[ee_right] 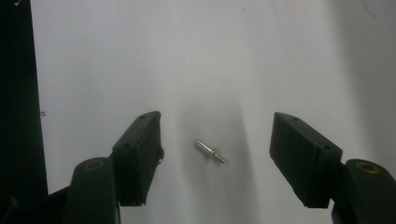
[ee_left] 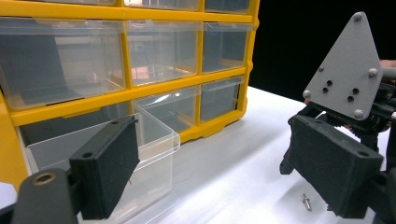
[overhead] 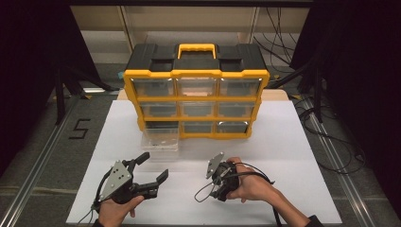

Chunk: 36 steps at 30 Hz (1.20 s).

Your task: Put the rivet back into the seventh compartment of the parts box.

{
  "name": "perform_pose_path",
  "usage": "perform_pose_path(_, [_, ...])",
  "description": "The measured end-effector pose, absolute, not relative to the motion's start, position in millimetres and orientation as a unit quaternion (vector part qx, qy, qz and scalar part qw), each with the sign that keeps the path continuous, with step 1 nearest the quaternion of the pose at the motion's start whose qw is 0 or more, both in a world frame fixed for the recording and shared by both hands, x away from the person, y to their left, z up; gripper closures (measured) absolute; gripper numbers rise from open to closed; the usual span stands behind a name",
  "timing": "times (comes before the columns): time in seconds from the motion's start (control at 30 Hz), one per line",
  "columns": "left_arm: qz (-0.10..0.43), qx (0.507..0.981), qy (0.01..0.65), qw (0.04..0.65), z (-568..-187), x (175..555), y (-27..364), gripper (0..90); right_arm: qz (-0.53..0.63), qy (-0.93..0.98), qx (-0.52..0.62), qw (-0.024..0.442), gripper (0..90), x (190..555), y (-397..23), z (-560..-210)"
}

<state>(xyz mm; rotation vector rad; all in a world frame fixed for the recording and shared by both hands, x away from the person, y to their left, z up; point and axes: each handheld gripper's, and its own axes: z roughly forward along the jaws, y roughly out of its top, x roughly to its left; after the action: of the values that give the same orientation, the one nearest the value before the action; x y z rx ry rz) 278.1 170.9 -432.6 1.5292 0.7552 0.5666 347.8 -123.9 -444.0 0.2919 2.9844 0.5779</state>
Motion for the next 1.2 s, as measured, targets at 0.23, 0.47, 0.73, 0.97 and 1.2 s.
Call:
perform_pose_path(0.23, [0.245,0.664,0.326,0.628,-433.4,278.9,170.0,15.8,0.184,0.978,0.091,0.036,41.2,349.8,-125.1,-447.5])
perform_pose_path(0.47, [0.246,0.667,0.328,0.622,-432.8,278.1,170.2,15.8,0.179,0.979,0.092,0.020,49.3,351.1,-125.2,-452.8])
perform_pose_path(0.73, [0.245,0.666,0.329,0.623,-432.9,278.4,170.1,15.8,0.168,0.981,0.097,0.016,60.0,354.6,-125.1,-457.4])
perform_pose_path(0.97, [0.245,0.664,0.326,0.627,-433.3,278.9,170.0,15.8,0.154,0.984,0.089,0.021,67.8,359.1,-127.7,-461.0])
perform_pose_path(1.2, [0.246,0.667,0.328,0.622,-432.9,278.0,169.9,15.8,0.151,0.984,0.087,0.023,78.6,356.8,-125.9,-460.5])
